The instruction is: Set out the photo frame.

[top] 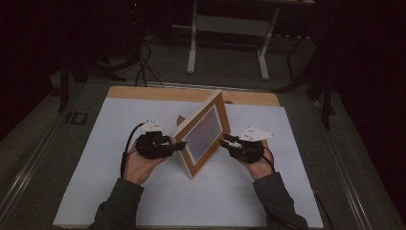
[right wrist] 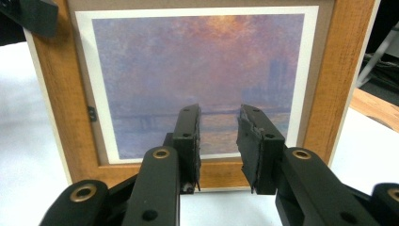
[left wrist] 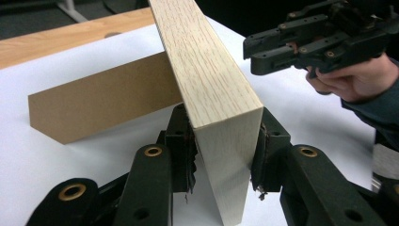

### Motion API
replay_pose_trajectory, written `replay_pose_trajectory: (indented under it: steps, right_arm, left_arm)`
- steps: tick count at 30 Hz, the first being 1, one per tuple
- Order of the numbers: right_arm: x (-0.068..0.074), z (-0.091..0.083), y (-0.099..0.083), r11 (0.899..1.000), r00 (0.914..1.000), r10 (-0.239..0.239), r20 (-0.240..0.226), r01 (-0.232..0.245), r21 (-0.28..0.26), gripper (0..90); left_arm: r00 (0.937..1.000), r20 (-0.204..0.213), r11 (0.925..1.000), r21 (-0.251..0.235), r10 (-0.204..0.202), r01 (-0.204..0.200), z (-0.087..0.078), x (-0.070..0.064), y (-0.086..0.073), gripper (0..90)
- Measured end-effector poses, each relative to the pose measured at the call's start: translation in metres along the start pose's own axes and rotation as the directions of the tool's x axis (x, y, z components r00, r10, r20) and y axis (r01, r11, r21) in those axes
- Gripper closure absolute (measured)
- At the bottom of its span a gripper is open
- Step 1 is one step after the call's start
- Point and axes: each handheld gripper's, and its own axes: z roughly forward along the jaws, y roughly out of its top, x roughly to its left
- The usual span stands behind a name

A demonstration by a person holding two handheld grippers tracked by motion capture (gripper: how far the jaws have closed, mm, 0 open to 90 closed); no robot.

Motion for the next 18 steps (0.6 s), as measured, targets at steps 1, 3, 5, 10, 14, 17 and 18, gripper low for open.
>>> replay_pose_trajectory:
  steps: [1,3,5,10,14,17,18]
  right_arm:
    - [0.0,0.0,0.0,1.0,1.0,0.002,0.0,-0.002,0.001,68.7]
    - [-0.002,0.001,0.0,1.0,1.0,0.002,0.004,-0.002,0.002,68.7]
    - [-0.002,0.001,-0.001,1.0,1.0,0.004,0.004,-0.004,0.002,68.7]
    - [-0.005,0.003,-0.001,1.0,0.9999,0.011,0.013,-0.011,0.01,68.3]
    - [-0.005,0.003,0.001,1.0,0.9998,0.011,0.018,-0.011,0.012,67.6]
    - [-0.006,0.002,0.001,1.0,0.9997,0.01,0.022,-0.01,0.007,67.3]
    - [-0.007,0.001,0.001,1.0,0.9995,0.014,0.027,-0.014,0.007,66.9]
  left_arm:
    - [0.9999,0.013,1.0,0.005,-0.001,0.0,-0.001,0.003,0.0,66.5]
    - [0.9997,0.026,0.9999,0.011,0.0,0.0,-0.003,0.006,0.0,66.7]
    - [0.9993,0.039,0.9998,0.018,0.001,-0.002,-0.004,0.009,0.001,66.7]
    - [0.9984,0.057,0.9997,0.024,0.001,-0.002,-0.005,0.012,0.002,67.1]
    - [0.9946,0.103,0.9997,0.023,-0.01,0.007,-0.004,0.018,0.002,67.7]
    - [0.9918,0.127,0.9997,0.024,-0.014,0.011,-0.002,0.02,0.003,68.0]
    - [0.9904,0.137,0.9996,0.024,-0.021,0.017,-0.002,0.021,0.003,68.1]
